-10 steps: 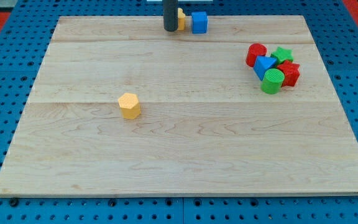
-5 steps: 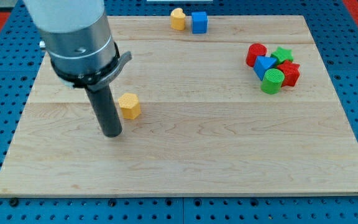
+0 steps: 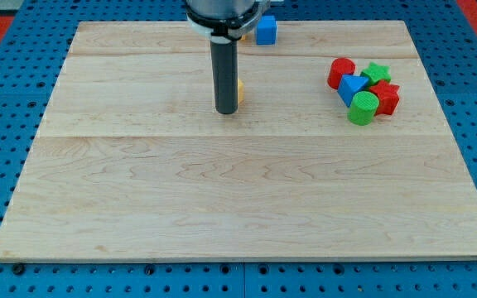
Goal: Push the yellow hexagon into the blue cube
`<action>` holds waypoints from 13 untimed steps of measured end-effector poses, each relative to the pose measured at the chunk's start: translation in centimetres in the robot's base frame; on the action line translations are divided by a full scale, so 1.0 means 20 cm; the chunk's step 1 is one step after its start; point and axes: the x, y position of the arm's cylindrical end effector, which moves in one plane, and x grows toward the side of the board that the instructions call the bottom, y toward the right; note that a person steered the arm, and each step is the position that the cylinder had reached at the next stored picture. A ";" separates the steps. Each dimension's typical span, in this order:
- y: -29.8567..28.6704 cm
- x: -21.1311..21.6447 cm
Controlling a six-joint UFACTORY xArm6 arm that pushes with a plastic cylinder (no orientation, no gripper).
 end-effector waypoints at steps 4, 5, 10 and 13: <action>0.19 -0.39; 0.20 -0.38; -0.01 -0.39; 0.15 -0.55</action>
